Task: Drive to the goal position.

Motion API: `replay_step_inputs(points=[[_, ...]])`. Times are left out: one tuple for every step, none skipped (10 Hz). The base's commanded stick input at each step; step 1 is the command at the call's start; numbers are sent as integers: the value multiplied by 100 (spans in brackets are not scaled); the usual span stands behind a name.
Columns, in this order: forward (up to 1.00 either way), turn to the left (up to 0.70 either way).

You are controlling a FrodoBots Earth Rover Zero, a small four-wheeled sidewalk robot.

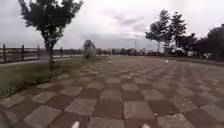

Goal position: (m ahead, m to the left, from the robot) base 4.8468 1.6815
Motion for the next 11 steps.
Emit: replay_step_inputs(points=[[70,0],[70,0],[70,0],[70,22],[70,27],[70,10],[70,0],[70,0],[70,0],[70,0],[70,0]])
